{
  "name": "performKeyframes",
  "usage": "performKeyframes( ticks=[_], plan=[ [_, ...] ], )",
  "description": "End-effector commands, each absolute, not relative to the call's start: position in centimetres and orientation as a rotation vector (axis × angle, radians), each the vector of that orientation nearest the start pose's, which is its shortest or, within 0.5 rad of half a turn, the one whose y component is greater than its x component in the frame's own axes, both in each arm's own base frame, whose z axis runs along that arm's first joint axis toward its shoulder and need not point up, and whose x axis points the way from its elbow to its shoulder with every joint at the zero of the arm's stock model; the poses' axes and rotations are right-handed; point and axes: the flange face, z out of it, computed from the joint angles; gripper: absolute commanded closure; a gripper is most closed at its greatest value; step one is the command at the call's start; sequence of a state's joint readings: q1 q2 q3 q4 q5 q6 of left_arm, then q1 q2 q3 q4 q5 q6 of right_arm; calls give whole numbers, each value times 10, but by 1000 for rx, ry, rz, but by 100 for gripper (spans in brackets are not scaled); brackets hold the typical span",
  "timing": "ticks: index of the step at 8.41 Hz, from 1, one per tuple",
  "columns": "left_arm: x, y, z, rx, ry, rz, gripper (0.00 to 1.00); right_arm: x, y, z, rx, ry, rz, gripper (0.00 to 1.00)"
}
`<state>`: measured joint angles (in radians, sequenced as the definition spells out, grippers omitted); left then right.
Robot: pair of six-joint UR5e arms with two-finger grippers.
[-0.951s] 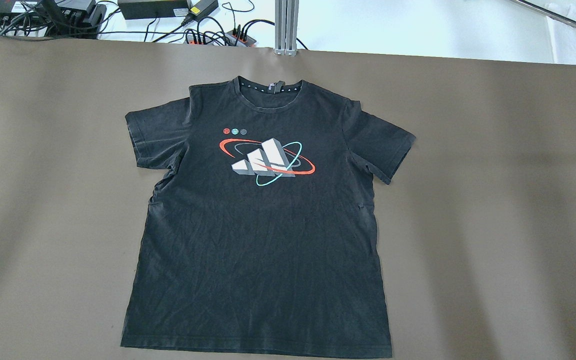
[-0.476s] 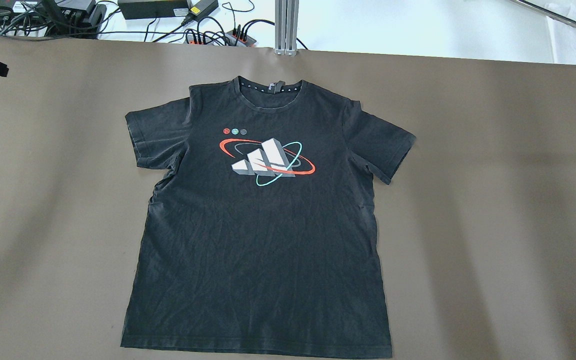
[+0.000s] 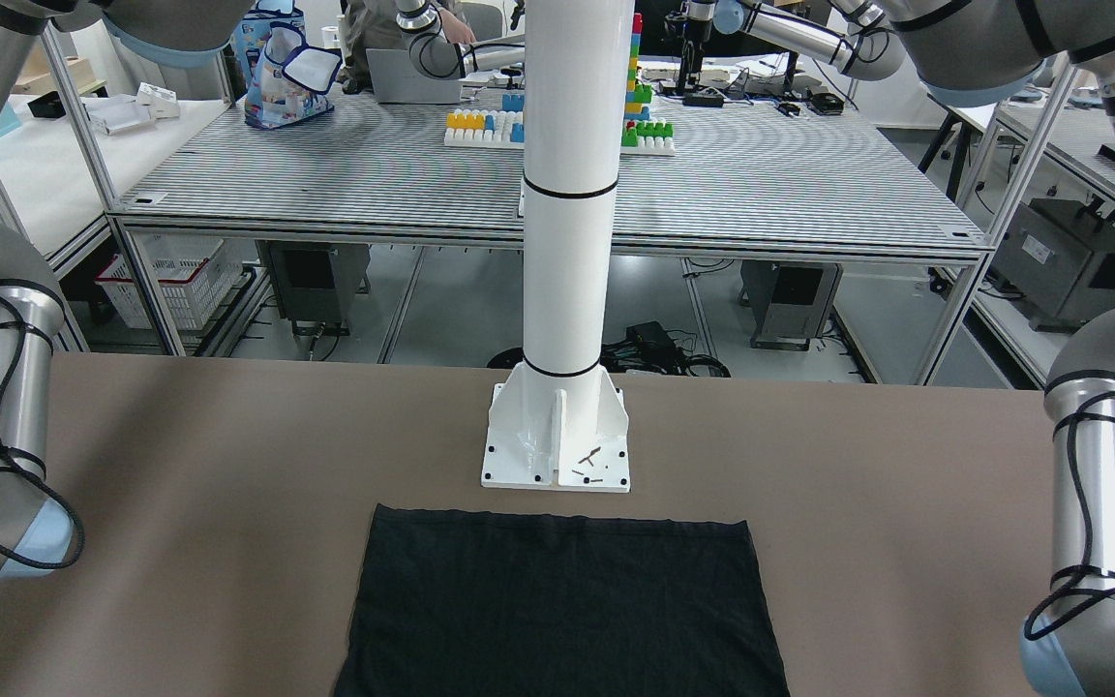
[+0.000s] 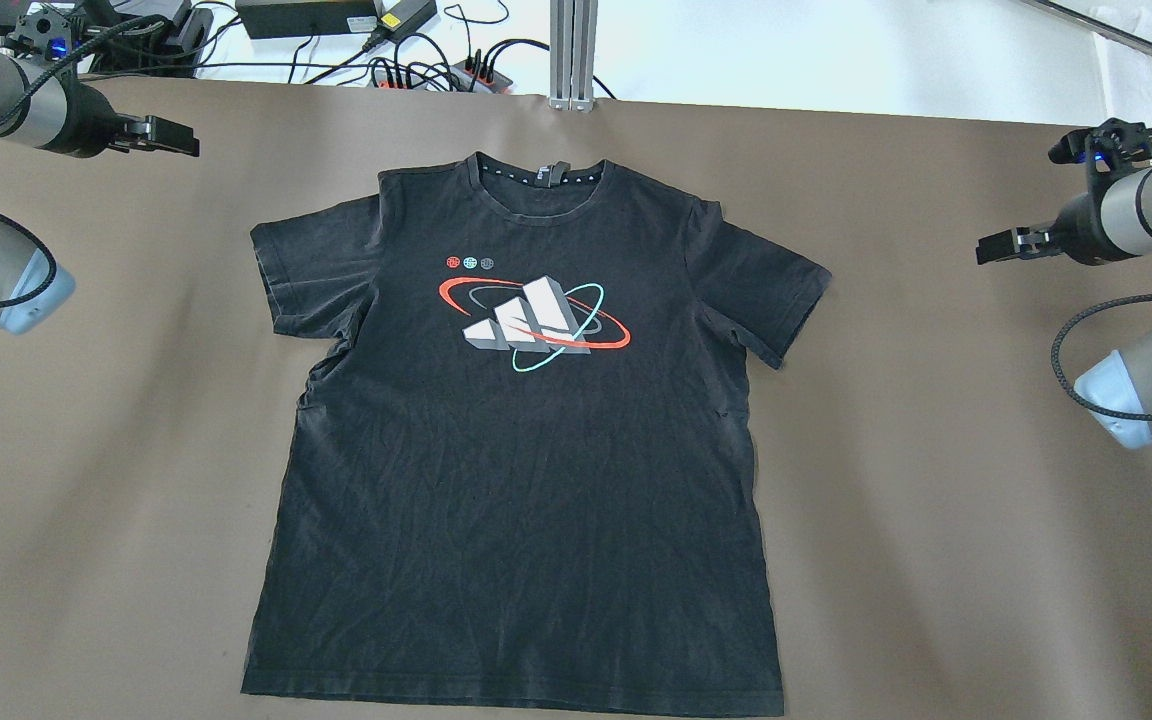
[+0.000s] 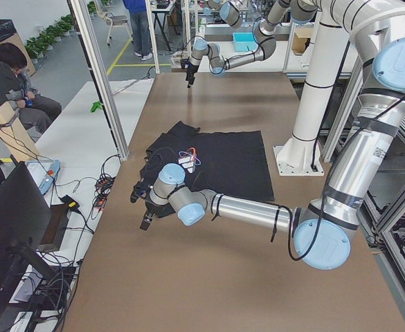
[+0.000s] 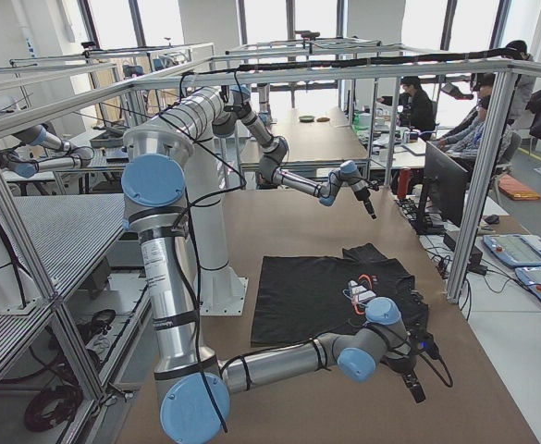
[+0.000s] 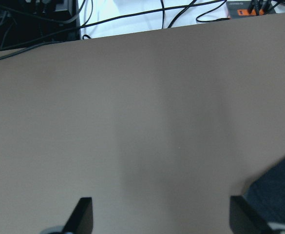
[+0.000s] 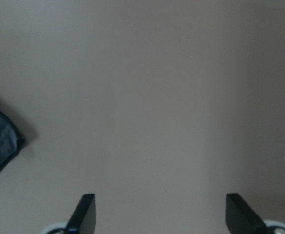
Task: Fold clothes
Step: 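Move both grippers in toward the black T-shirt's shoulders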
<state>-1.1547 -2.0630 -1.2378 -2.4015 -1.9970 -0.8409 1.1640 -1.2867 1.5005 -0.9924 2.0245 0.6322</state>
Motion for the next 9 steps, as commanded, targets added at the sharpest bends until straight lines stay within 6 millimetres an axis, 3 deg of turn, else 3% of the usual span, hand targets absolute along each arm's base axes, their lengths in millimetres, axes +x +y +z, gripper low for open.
performKeyframes(
  ticks=[1,3,4,6,9],
  plan=[
    [223,-704,418,561,930,-208,0,-221,-617,458,461,-853,75,6],
    [234,-704,411,561,937,-215,0,-267,-628,456,490,-915,99,6],
    [250,-703,405,572,930,-224,0,-290,-631,451,519,-899,99,6],
    [266,-708,397,577,926,-238,0,-319,-634,433,538,-899,132,6],
    [266,-710,399,573,921,-240,0,-350,-625,439,564,-888,127,6]
  ],
)
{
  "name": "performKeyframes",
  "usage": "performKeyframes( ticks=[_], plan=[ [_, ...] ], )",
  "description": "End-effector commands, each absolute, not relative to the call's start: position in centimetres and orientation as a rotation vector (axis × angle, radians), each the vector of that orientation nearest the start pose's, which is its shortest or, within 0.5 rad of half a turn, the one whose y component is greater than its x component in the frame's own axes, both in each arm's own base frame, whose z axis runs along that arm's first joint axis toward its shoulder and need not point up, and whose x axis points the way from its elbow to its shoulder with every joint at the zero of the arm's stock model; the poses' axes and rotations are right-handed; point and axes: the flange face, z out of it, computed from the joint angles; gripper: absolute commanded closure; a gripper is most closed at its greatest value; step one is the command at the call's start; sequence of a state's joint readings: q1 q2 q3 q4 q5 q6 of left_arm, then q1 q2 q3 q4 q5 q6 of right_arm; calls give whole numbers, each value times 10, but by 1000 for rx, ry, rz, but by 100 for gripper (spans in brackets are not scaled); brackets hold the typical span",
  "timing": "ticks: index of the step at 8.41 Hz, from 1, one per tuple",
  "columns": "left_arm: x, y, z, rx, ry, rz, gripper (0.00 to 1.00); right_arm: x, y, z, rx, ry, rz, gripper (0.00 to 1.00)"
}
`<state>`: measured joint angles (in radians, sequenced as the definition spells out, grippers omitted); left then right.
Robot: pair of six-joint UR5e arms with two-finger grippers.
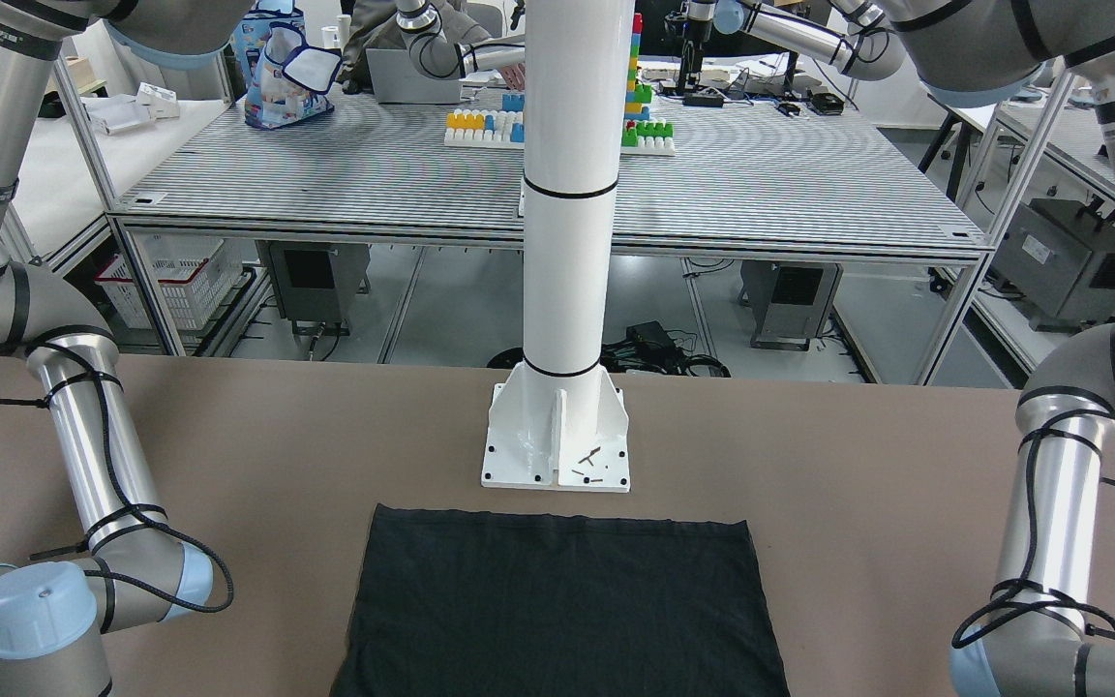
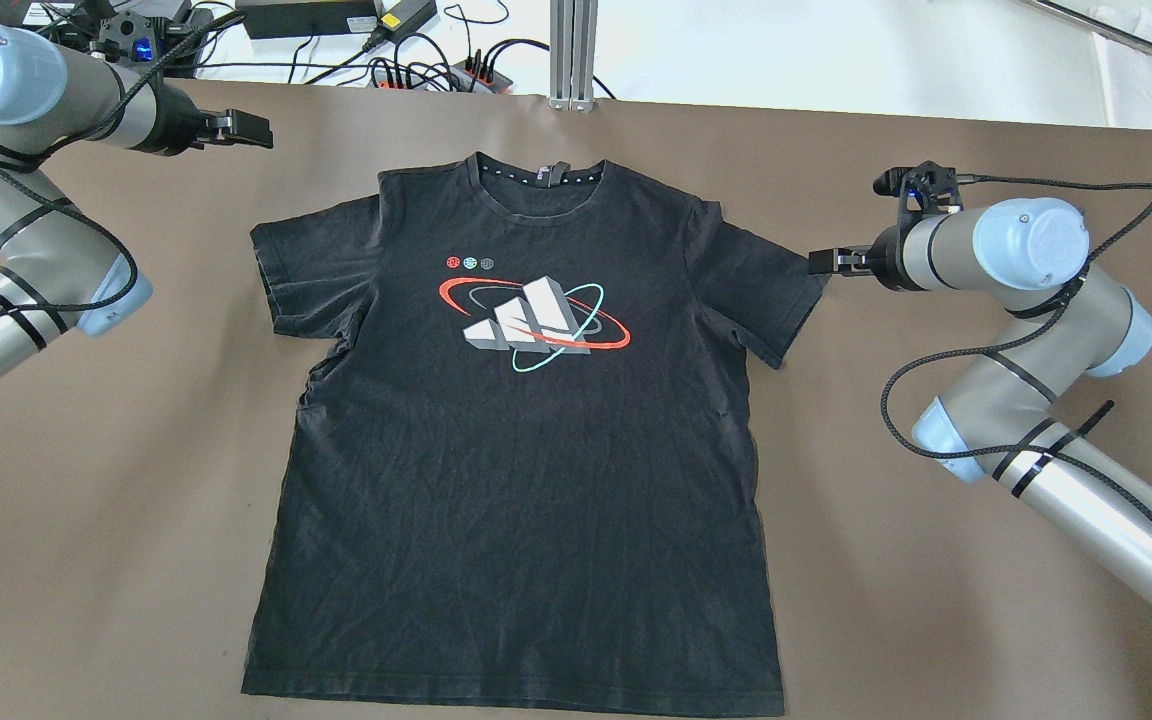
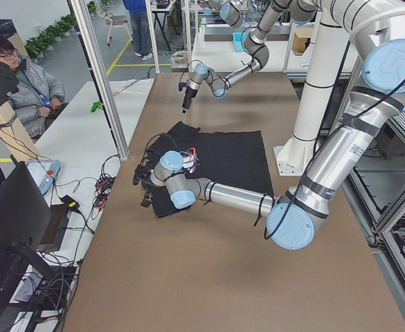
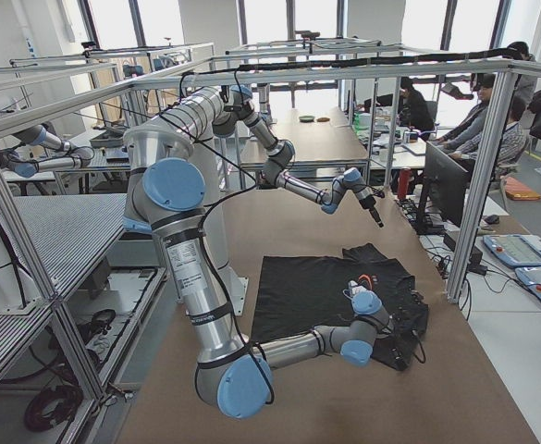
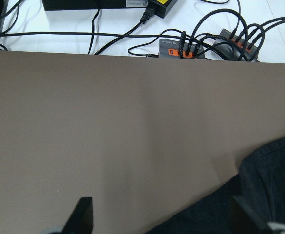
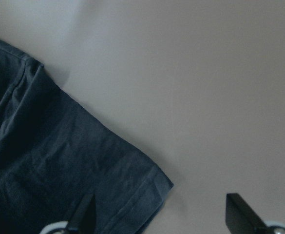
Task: Fold clothes
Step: 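Move both grippers in toward the black T-shirt's shoulders, then lower the right gripper toward the sleeve nearest it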
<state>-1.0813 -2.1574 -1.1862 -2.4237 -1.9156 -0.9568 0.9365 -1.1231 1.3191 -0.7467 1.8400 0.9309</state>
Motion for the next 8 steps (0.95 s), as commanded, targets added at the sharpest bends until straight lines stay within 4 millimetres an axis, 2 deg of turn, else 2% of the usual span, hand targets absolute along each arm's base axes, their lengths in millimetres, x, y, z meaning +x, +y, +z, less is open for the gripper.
performKeyframes(
  ticks=[1,4,6,8],
  plan=[
    [267,-711,398,573,921,-240,0,-356,-629,444,569,-888,127,6],
    [271,-719,392,573,921,-240,0,-364,-643,448,572,-857,142,6],
    [271,-719,390,576,923,-240,0,-366,-643,456,566,-844,145,6],
    [272,-720,389,576,923,-238,0,-377,-637,458,580,-827,144,6]
  ],
)
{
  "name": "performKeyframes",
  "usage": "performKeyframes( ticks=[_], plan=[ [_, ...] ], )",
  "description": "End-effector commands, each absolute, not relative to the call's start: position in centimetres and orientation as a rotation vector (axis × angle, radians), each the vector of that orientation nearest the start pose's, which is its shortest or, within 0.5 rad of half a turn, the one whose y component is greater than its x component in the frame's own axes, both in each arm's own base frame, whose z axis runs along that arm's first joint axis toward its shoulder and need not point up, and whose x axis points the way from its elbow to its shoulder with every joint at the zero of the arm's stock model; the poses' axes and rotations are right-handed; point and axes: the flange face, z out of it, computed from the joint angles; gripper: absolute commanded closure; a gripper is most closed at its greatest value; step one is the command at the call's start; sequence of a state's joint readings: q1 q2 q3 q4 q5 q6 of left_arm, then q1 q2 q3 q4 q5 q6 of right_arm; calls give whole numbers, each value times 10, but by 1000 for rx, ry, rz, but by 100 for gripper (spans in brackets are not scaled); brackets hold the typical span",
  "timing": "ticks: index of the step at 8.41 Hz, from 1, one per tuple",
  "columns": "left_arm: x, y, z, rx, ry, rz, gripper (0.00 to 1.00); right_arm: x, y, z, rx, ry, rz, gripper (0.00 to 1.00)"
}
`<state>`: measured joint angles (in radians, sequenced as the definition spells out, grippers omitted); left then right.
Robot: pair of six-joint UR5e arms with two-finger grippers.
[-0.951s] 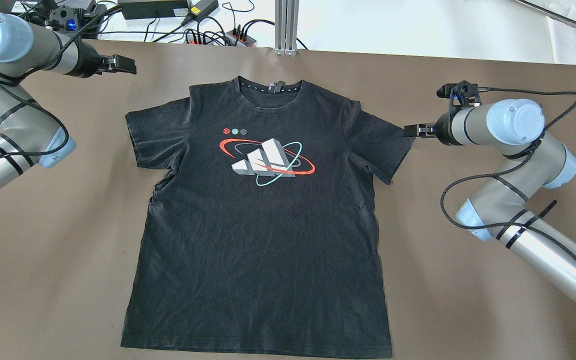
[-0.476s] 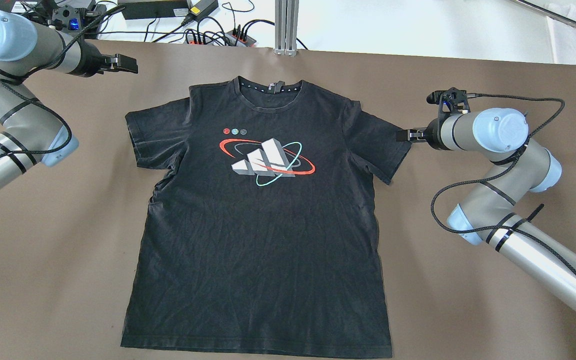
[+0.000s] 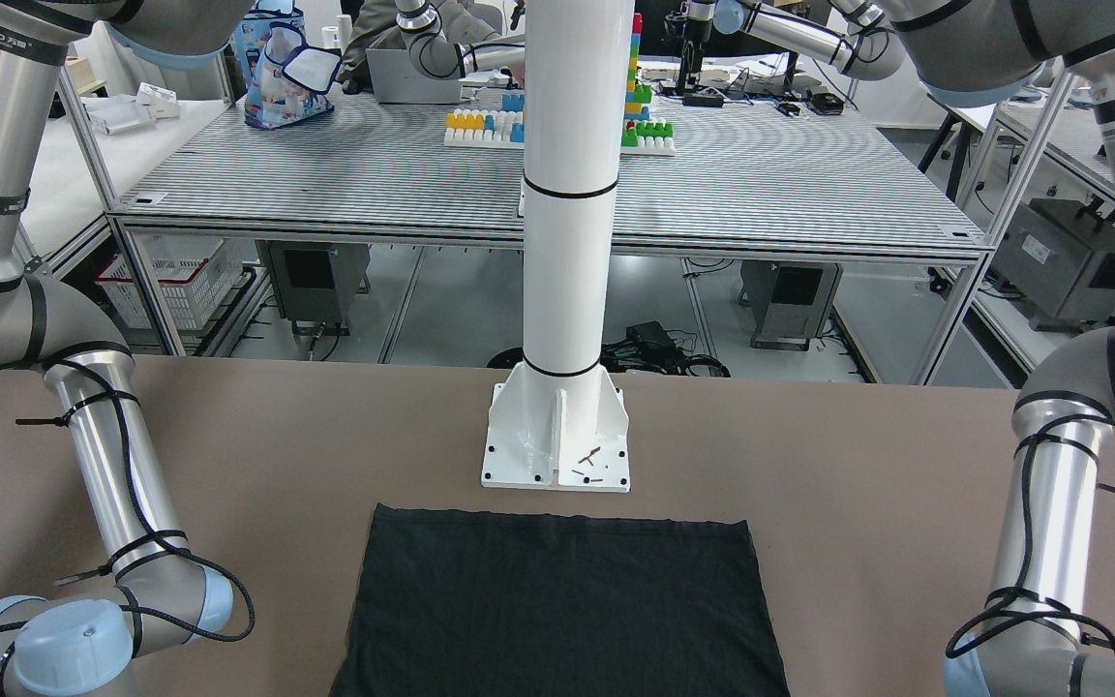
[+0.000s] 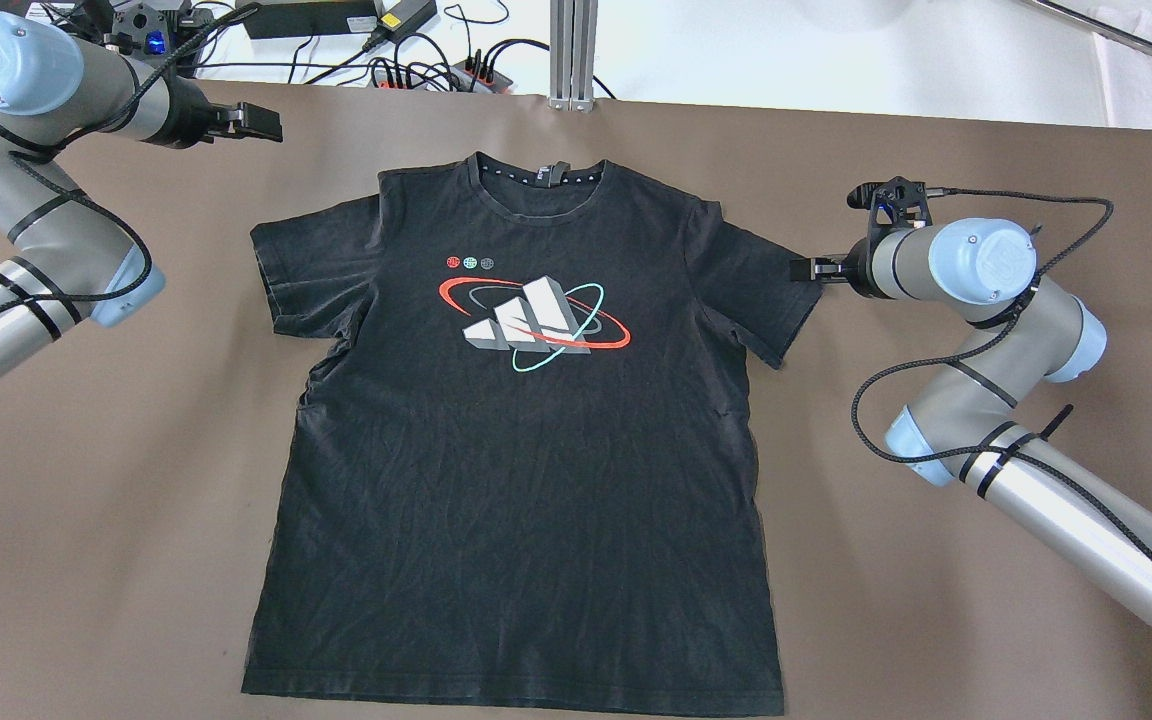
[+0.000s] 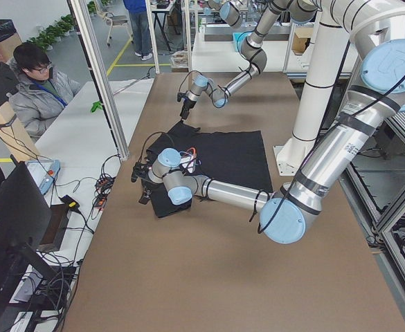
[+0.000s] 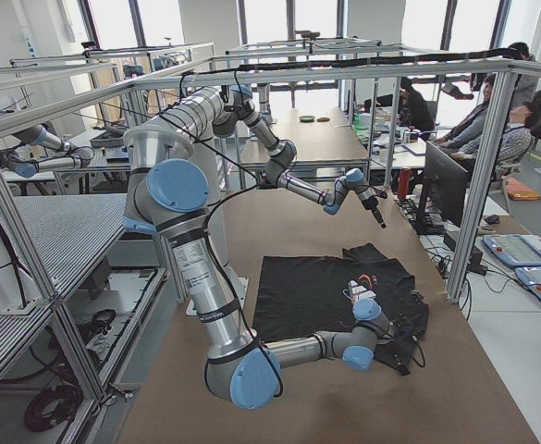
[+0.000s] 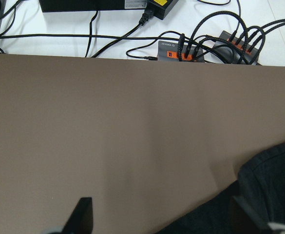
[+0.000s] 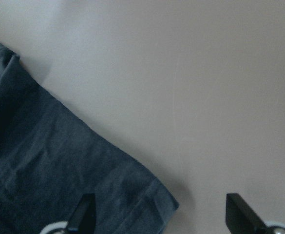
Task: Fold clothes
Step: 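Lower the right gripper toward the sleeve nearest it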
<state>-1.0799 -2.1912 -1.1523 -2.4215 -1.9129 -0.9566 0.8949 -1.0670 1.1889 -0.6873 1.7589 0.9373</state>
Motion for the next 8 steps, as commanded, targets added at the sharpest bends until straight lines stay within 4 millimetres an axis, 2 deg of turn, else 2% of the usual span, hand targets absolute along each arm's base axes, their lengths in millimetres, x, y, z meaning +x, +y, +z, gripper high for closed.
performKeyframes(
  ticks=[1,8],
  plan=[
    [272,-721,388,578,921,-238,0,-384,-634,457,588,-821,140,6],
    [271,-718,390,581,925,-236,0,-388,-634,466,579,-805,142,8]
  ],
)
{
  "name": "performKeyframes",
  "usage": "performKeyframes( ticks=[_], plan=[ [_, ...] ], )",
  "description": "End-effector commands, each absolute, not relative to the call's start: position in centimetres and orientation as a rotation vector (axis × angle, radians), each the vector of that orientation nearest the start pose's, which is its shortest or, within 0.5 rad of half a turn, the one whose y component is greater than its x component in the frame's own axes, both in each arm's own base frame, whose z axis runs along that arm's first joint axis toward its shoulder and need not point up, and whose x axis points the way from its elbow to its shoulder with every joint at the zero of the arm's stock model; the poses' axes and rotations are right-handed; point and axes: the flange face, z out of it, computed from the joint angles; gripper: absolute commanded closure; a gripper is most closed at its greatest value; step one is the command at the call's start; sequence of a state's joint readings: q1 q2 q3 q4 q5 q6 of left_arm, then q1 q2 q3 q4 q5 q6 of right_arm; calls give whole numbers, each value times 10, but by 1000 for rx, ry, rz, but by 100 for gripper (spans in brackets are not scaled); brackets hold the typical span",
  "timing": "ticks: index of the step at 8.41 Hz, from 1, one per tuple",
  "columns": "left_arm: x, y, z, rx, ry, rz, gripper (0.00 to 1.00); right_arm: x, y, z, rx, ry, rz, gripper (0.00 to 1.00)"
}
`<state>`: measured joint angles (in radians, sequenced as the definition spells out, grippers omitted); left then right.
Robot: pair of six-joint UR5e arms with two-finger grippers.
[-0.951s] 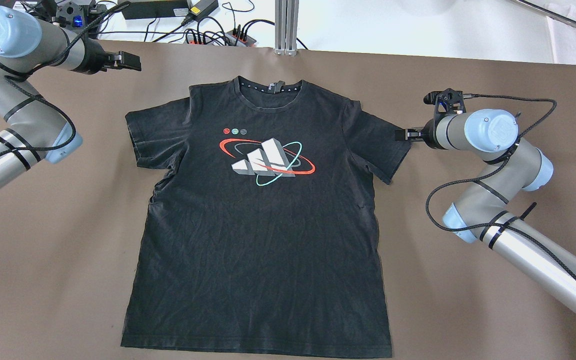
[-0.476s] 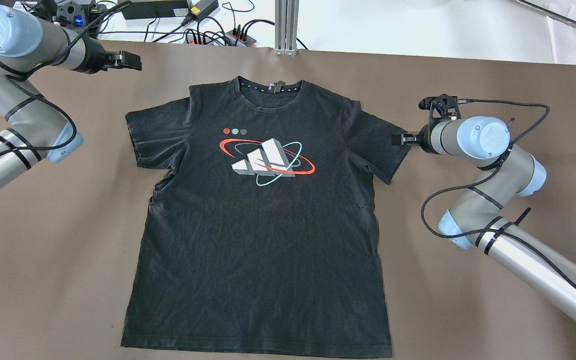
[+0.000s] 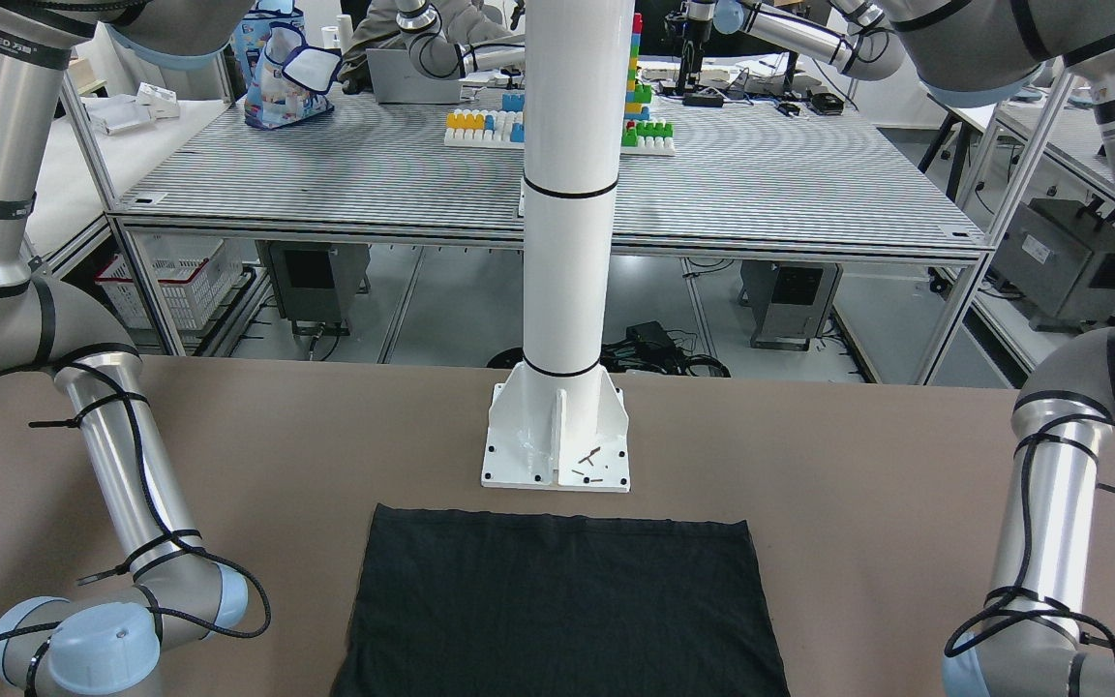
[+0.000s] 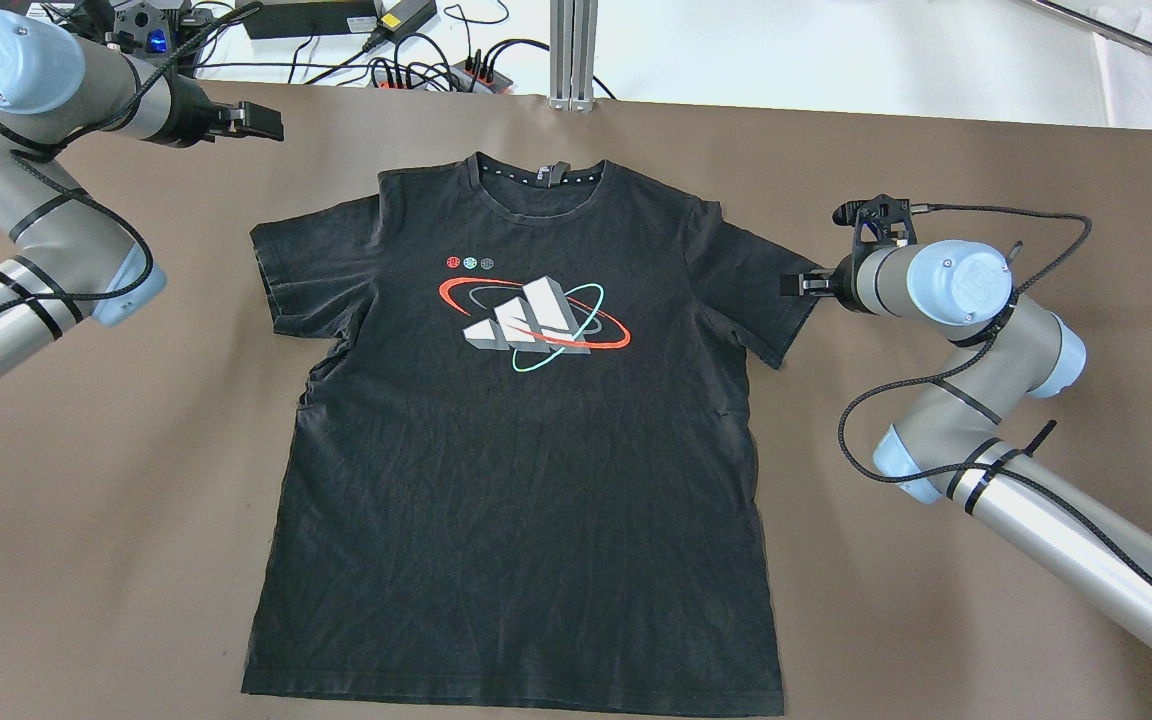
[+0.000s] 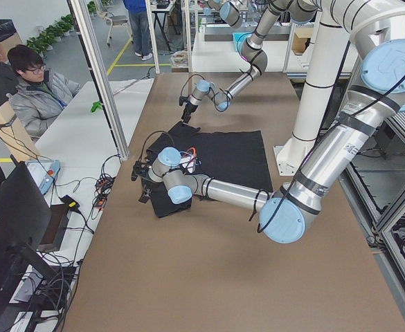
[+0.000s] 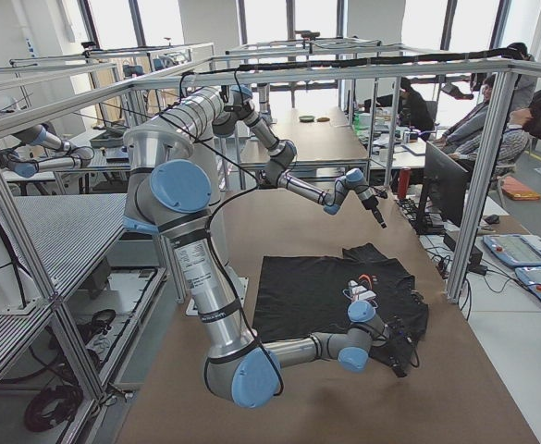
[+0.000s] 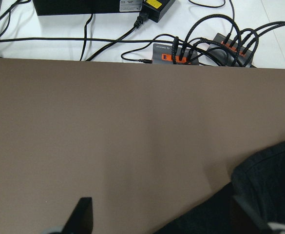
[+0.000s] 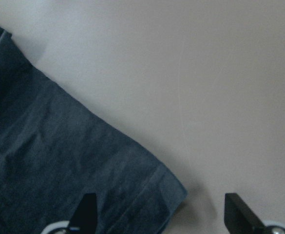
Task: Fold clothes
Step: 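Lower the right gripper toward the sleeve nearest it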
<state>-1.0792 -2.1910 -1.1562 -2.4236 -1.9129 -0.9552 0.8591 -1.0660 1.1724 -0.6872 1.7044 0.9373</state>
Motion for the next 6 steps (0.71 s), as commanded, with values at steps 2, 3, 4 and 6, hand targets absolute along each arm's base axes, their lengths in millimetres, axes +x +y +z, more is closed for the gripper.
performKeyframes(
  ticks=[2,3,4,6],
  plan=[
    [272,-718,389,582,925,-235,0,-398,-647,460,582,-792,149,11],
    [272,-719,389,580,924,-233,0,-398,-648,461,582,-792,149,17],
    [272,-719,389,580,924,-233,0,-398,-648,461,581,-791,150,44],
    [273,-720,388,580,922,-231,0,-398,-647,458,584,-797,149,82]
  ],
)
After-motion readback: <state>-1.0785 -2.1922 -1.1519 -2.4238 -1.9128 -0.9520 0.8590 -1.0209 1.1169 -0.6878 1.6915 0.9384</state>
